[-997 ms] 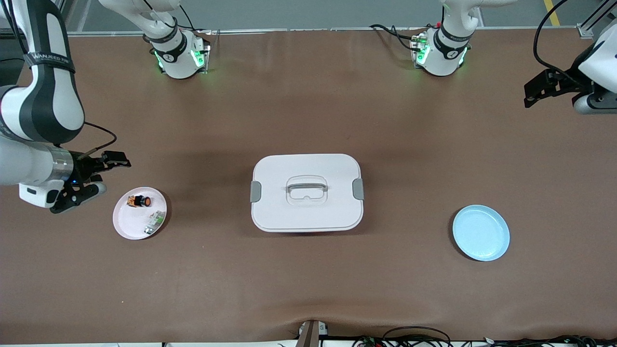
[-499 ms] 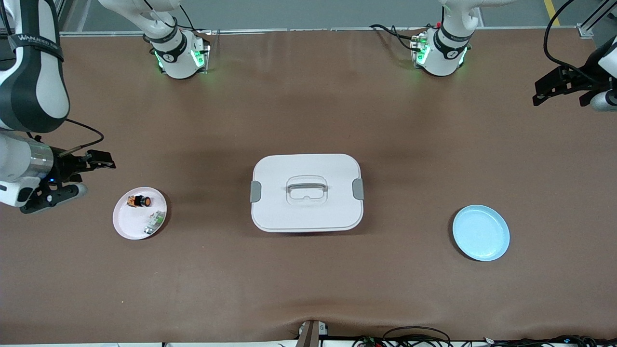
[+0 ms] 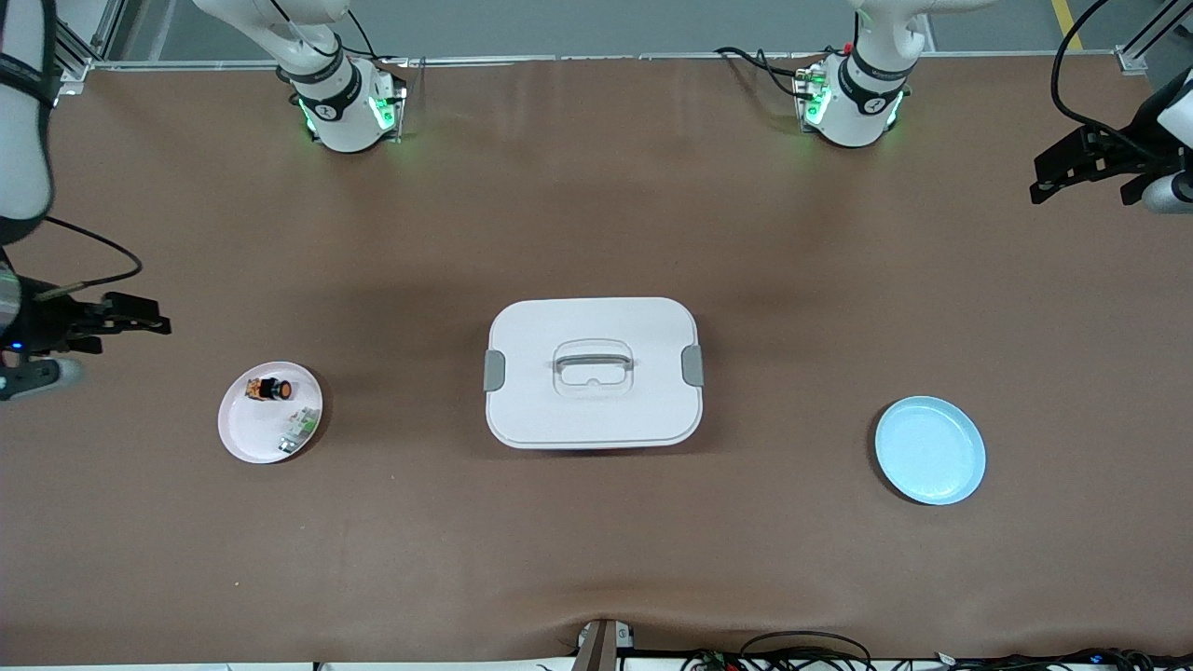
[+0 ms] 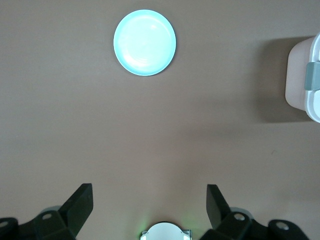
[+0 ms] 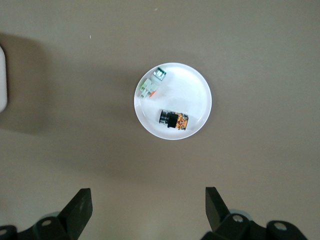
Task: Transfer orange switch to right arm and place
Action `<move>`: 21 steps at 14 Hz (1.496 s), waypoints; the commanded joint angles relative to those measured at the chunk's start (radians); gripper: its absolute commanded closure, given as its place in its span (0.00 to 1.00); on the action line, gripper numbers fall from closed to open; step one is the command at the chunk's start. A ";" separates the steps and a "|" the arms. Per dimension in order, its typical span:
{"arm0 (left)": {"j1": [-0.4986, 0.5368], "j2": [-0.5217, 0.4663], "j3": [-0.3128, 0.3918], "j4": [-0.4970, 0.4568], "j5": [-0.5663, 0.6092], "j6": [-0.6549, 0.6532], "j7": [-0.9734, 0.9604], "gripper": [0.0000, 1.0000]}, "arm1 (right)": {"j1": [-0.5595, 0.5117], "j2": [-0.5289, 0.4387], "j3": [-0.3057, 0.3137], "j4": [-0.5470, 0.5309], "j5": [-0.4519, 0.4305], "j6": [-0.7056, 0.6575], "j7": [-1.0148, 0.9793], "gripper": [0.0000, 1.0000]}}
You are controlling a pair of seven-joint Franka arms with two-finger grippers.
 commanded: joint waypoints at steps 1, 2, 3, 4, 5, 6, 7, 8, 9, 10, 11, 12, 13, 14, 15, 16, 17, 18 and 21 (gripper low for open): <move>-0.006 -0.014 -0.011 0.003 0.012 -0.009 -0.005 0.00 | -0.034 -0.003 0.011 0.042 0.031 -0.018 0.049 0.00; -0.003 -0.014 -0.023 0.003 0.013 -0.009 -0.006 0.00 | -0.034 -0.003 0.011 0.045 0.022 -0.014 0.047 0.00; -0.001 -0.016 -0.023 0.001 0.013 -0.014 -0.008 0.00 | -0.031 -0.003 0.011 0.045 0.017 -0.006 0.050 0.00; 0.000 -0.019 -0.023 0.001 0.013 -0.014 -0.008 0.00 | -0.030 -0.002 0.011 0.050 0.013 -0.003 0.061 0.00; 0.000 -0.020 -0.023 0.001 0.012 -0.014 -0.008 0.00 | -0.029 0.000 0.013 0.065 0.007 -0.003 0.079 0.00; 0.002 -0.020 -0.023 0.001 0.012 -0.014 -0.008 0.00 | -0.026 0.000 0.013 0.070 0.002 -0.001 0.102 0.00; 0.002 -0.020 -0.023 0.001 0.012 -0.014 -0.009 0.00 | -0.020 0.000 0.014 0.071 -0.007 0.002 0.142 0.00; 0.002 -0.020 -0.021 0.001 0.012 -0.012 -0.008 0.00 | 0.008 0.003 0.014 0.071 -0.033 0.017 0.185 0.00; 0.003 -0.022 -0.021 0.001 0.010 -0.012 -0.008 0.00 | 0.023 0.003 0.014 0.070 -0.050 0.022 0.207 0.00; 0.003 -0.022 -0.023 0.001 0.004 -0.012 -0.008 0.00 | 0.041 0.005 0.016 0.070 -0.064 0.022 0.207 0.00; 0.003 -0.023 -0.023 -0.002 0.004 -0.012 -0.008 0.00 | 0.051 0.006 0.016 0.070 -0.064 0.023 0.208 0.00; 0.003 -0.029 -0.023 -0.008 0.004 -0.012 -0.008 0.00 | 0.048 0.008 0.014 0.070 -0.056 0.020 0.208 0.00; 0.003 -0.031 -0.023 -0.010 0.004 -0.012 -0.008 0.00 | 0.046 0.008 0.014 0.070 -0.055 0.020 0.208 0.00; 0.003 -0.033 -0.023 -0.011 0.003 -0.012 -0.008 0.00 | 0.048 0.008 0.014 0.070 -0.055 0.020 0.208 0.00; 0.002 -0.037 -0.023 -0.011 0.004 -0.012 -0.008 0.00 | 0.048 0.005 0.014 0.068 -0.058 0.023 0.208 0.00; 0.002 -0.043 -0.023 -0.014 0.004 -0.014 -0.008 0.00 | 0.048 0.000 0.014 0.065 -0.061 0.025 0.207 0.00; 0.000 -0.052 -0.024 -0.025 0.006 -0.014 -0.009 0.00 | 0.048 -0.005 0.014 0.062 -0.062 0.026 0.207 0.00; -0.001 -0.062 -0.024 -0.034 0.009 -0.014 -0.009 0.00 | 0.046 -0.020 0.013 0.056 -0.061 0.032 0.207 0.00; 0.002 -0.074 -0.038 -0.052 0.010 -0.014 -0.009 0.00 | 0.042 -0.121 0.013 -0.089 -0.061 0.136 0.205 0.00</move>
